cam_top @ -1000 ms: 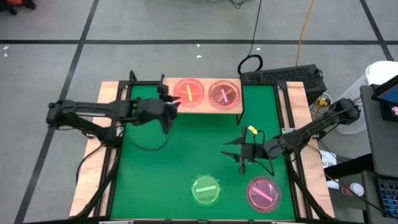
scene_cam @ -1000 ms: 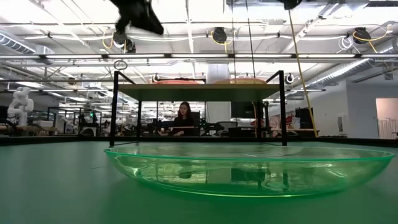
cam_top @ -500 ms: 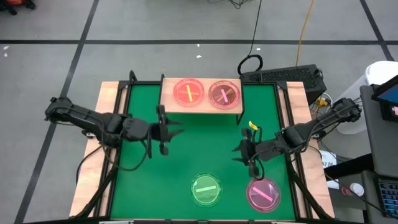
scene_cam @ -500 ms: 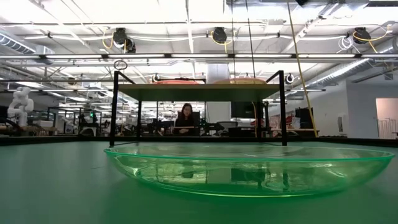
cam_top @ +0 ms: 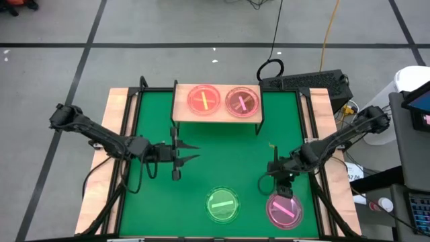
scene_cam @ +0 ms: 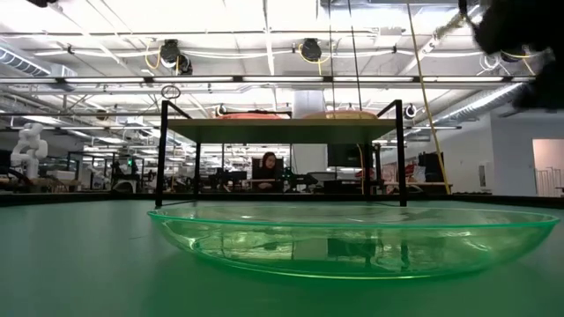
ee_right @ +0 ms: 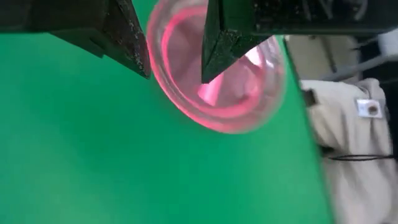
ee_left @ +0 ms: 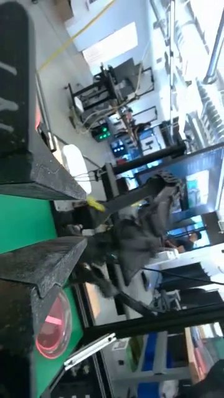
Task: Place and stack plates onto a shelf
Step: Stack the pink plate on top of the yellow plate on the shelf
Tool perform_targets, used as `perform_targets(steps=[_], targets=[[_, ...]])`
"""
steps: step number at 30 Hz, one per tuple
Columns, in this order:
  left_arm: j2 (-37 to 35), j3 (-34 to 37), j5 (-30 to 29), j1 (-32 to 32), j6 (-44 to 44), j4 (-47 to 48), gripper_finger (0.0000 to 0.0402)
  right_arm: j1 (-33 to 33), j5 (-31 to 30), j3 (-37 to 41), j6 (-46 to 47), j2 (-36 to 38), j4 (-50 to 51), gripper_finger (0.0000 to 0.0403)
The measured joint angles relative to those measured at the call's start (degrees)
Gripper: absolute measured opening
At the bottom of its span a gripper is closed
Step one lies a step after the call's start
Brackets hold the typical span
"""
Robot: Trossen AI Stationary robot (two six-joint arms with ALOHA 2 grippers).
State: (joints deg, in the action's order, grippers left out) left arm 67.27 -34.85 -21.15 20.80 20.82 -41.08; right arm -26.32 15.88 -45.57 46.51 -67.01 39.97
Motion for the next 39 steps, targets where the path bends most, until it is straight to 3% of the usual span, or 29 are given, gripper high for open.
perform_targets(steps=[3, 8, 19, 22, 27, 33, 39], targets=[[0.03, 0.04, 0.13, -0.42, -0.06, 0.91, 0.0113, 0.47, 4.86, 6.66, 6.61, 0.05, -0.99, 0.0128], [0.02, 0.04, 0.12, -0.42, 0.06, 1.11, 0.0113, 0.36, 11.27, 15.87, 11.53, 0.02, -11.60, 0.0128], [0.02, 0.04, -0.32, -0.47, 0.50, 1.82, 0.0113, 0.37, 12.81, 24.26, 18.89, 0.12, -27.76, 0.0128], [0.02, 0.04, -6.51, -0.42, -0.43, 0.63, 0.0113, 0.37, 12.71, 25.75, 21.19, 0.16, -30.31, 0.0125], [-0.01, 0.04, -19.50, -0.72, -1.08, 2.84, 0.0113, 0.37, 11.71, 26.21, 21.10, 0.16, -30.23, 0.0093], [0.02, 0.04, -19.90, -1.23, -2.95, 4.58, 0.0113, 0.36, 11.32, 26.30, 19.62, 0.14, -30.32, 0.0011], [0.02, 0.04, -19.93, -1.12, -3.02, 5.40, 0.0113, 1.09, 11.06, 26.35, 19.20, 0.27, -33.43, 0.0001]])
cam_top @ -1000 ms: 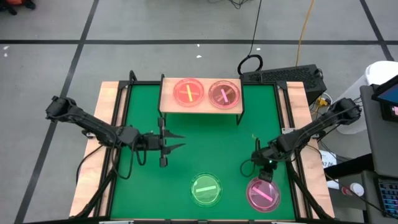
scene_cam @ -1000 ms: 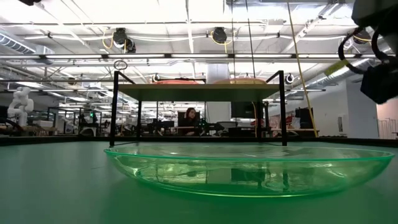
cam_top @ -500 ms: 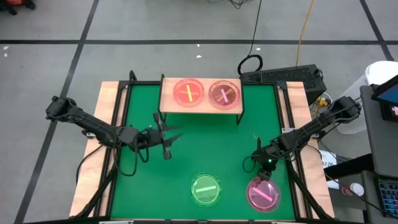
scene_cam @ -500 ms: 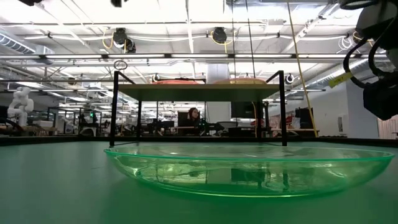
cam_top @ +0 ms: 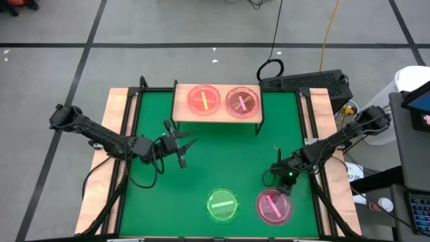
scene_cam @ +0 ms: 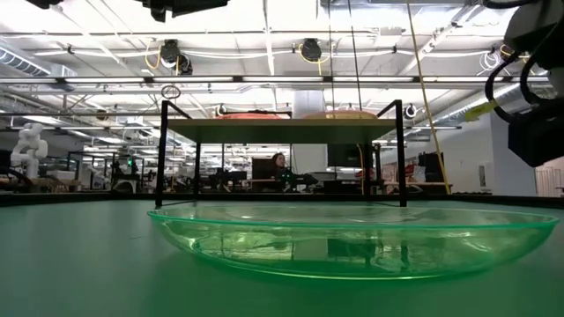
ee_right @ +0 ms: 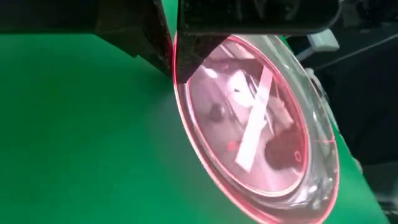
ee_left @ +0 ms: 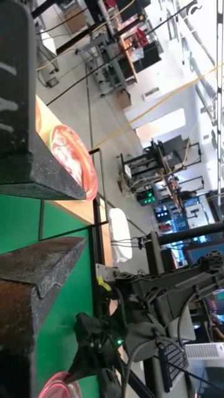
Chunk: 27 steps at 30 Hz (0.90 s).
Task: Place and stack plates onto a shelf
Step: Stack the pink plate on top of the yellow plate on the shelf
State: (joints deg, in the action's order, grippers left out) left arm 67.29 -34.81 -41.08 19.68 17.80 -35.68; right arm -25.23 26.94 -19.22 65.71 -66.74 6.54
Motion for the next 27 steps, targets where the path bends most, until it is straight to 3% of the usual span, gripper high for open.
perform_targets(steps=[7, 14, 20, 27], targets=[[-0.01, 0.00, -0.38, 0.00, -0.02, 0.49, 0.0113, 2.88, -1.93, 0.00, -0.07, 4.53, -2.41, 0.0000], [-3.88, 0.00, -8.07, -0.60, -5.04, 14.28, 0.0113, 12.21, -6.55, -0.78, -6.27, 12.73, -7.87, 0.0000], [-7.88, -0.02, -8.07, -0.92, -12.16, 21.45, 0.0113, 22.29, -11.11, -10.15, -19.84, 13.65, -11.08, 0.0000], [-8.04, 0.00, -8.02, -0.92, -13.79, 22.55, 0.0113, 32.42, -18.25, -25.05, -34.34, 5.82, -11.30, 0.0000]])
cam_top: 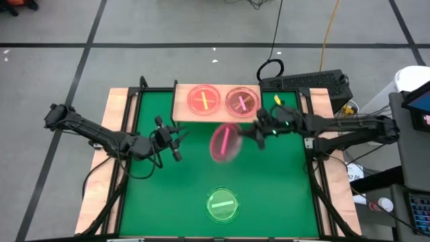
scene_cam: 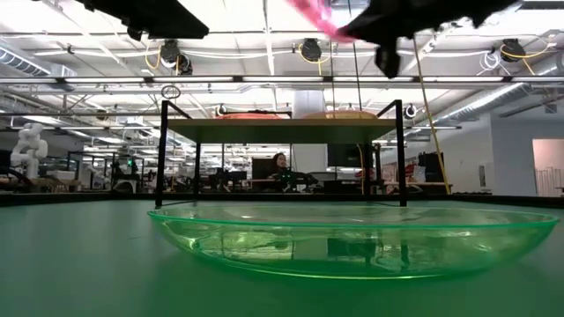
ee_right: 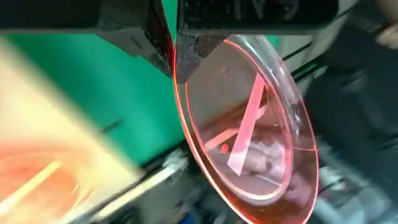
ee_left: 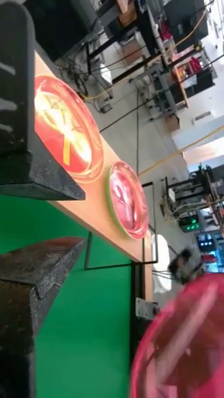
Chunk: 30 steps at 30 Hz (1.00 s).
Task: Place and stack plates onto a shelf
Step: Stack the pink plate on top of the yellow plate on the shelf
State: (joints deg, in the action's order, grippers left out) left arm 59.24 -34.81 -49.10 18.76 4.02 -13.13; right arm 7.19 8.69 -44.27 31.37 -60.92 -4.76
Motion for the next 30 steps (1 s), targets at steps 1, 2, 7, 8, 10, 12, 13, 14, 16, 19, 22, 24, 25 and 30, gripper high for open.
perform_targets(steps=[1, 2, 7, 8, 10, 12, 13, 14, 16, 19, 22, 24, 25, 30], targets=[[-0.02, 0.00, 0.00, 0.00, 0.02, 0.44, 0.0113, 1.76, -0.36, -1.74, -1.10, -1.61, 0.08, 0.0000], [-0.07, 0.00, -0.02, 0.00, 0.02, 1.25, 0.0113, 3.56, -0.89, -3.25, -1.90, -3.25, 0.22, 0.0000], [-1.10, -0.02, -0.25, -0.04, 0.08, 5.22, 0.0113, 11.92, -1.25, -11.77, -4.81, -13.17, 0.23, 0.0000], [-1.43, -0.02, -0.46, -0.13, 0.12, 6.01, 0.0113, 13.24, -1.23, -13.64, -5.44, -15.26, 0.22, 0.0000], [-2.58, -0.02, -0.64, -0.15, -0.08, 9.03, 0.0113, 15.52, -1.17, -17.74, -6.81, -19.58, 0.27, 0.0000], [-4.60, -0.02, -1.07, -0.15, -1.23, 14.01, 0.0113, 17.56, -0.40, -21.41, -7.15, -23.63, 0.32, 0.0000], [-5.82, -0.02, -1.89, -0.15, -2.95, 17.36, 0.0113, 18.52, 0.86, -23.33, -7.19, -25.67, 0.48, 0.0000], [-6.98, -0.02, -2.80, -0.13, -5.30, 20.53, 0.0113, 19.33, 2.10, -25.08, -7.08, -27.60, 0.42, 0.0000], [-8.96, 0.00, -3.70, -0.17, -9.87, 24.68, 0.0113, 20.76, 4.07, -28.40, -6.52, -31.27, 0.75, 0.0000], [-10.65, 0.00, -3.67, -0.02, -12.41, 27.24, 0.0113, 22.40, 6.65, -31.78, -5.31, -35.50, 0.88, 0.0000], [-10.67, 0.00, -3.44, 0.57, -12.91, 27.09, 0.0113, 23.64, 7.95, -33.35, -4.85, -37.44, 1.45, 0.0000], [-10.43, 0.00, -3.42, 0.92, -12.90, 27.04, 0.0113, 24.35, 7.93, -34.12, -5.11, -37.73, 3.19, 0.0000], [-10.19, 0.00, -3.41, 0.98, -12.92, 26.91, 0.0113, 24.70, 7.88, -34.12, -5.35, -37.69, 4.44, 0.0000], [-10.12, -0.02, -3.28, 0.92, -12.86, 26.54, 0.0113, 25.56, 7.62, -34.12, -5.80, -37.55, 6.30, 0.0000]])
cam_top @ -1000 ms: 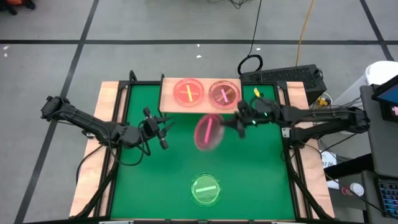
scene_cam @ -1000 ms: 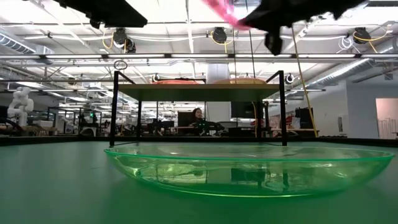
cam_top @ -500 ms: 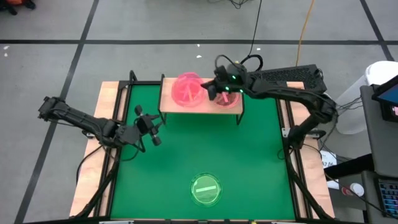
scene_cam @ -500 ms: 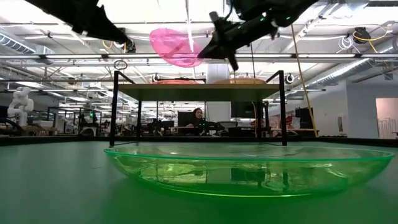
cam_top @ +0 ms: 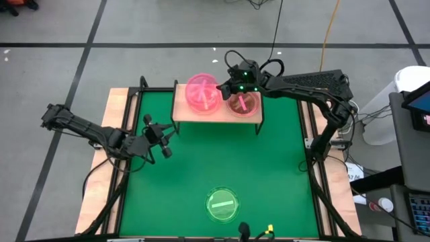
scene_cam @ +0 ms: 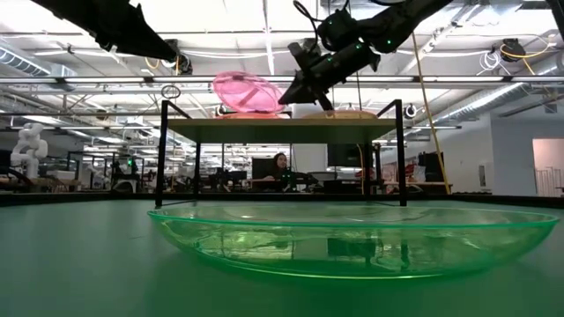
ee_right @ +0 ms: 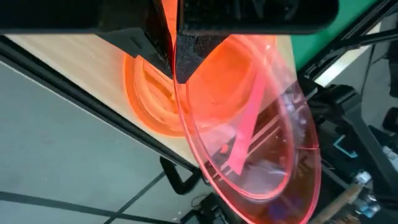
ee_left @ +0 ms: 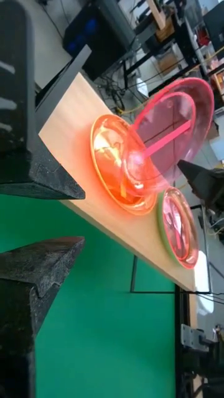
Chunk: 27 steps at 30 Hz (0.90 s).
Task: Place and stack plates onto a shelf
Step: Stack the pink plate on top of the yellow plate on the shelf, then stack the green plate on top of the pink plate on the shelf
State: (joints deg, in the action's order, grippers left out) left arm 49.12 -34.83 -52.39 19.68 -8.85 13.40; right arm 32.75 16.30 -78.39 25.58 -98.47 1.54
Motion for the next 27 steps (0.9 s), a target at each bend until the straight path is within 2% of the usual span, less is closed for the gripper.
perform_targets(steps=[6, 13, 19, 24, 27], targets=[[0.04, 0.00, -0.02, 0.00, 0.71, -0.22, 0.0113, -0.17, -2.78, 0.00, -4.11, 0.15, 1.14, 0.0011], [0.04, 0.02, -0.04, 0.00, 0.79, -0.43, 0.0113, -0.15, -2.87, 0.00, -4.63, 0.15, 1.68, 0.0072], [0.04, 0.02, -0.04, 0.00, 0.81, -0.89, 0.0113, -0.16, -2.63, 0.01, -5.34, 0.77, -1.64, 0.0111], [0.04, 0.01, 0.63, 0.00, 1.01, -2.31, 0.0113, -1.65, 0.26, 0.02, -10.92, 5.80, -5.34, 0.0124], [0.83, 0.00, 5.07, 0.03, 1.23, -4.85, 0.0113, -5.03, 0.37, 0.02, -17.23, 10.08, -4.37, 0.0125]])
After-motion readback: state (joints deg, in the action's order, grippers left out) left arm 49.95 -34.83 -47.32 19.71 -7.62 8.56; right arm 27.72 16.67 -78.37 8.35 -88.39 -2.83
